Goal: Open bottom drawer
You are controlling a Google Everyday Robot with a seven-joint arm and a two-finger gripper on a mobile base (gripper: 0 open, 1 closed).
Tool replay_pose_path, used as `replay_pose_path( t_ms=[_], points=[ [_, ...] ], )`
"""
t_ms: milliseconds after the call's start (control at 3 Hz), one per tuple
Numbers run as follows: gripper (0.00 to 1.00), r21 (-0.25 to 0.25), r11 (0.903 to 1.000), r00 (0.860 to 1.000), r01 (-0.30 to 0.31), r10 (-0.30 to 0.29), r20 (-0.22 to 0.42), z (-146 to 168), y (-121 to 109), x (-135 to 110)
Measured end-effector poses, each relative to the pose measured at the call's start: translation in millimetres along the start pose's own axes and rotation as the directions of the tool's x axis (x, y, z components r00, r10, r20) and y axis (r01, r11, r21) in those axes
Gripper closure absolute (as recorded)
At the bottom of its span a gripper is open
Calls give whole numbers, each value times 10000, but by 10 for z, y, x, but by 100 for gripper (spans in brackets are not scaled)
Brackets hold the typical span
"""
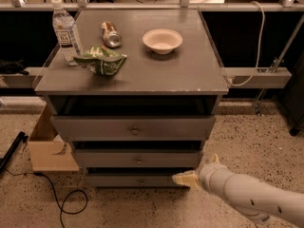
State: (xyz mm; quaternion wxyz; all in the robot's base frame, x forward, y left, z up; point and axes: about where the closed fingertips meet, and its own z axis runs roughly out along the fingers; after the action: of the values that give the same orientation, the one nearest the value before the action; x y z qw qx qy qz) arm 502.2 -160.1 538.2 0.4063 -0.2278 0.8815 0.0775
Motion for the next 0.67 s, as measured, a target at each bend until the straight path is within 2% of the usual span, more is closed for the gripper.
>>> replay_pose_path(
  t_ms=[333, 667],
  points=[
    [0, 780, 9957, 9987, 508, -507, -39, 180, -96, 52],
    [0, 1009, 9931, 9981, 597, -609, 90, 207, -131, -11]
  ],
)
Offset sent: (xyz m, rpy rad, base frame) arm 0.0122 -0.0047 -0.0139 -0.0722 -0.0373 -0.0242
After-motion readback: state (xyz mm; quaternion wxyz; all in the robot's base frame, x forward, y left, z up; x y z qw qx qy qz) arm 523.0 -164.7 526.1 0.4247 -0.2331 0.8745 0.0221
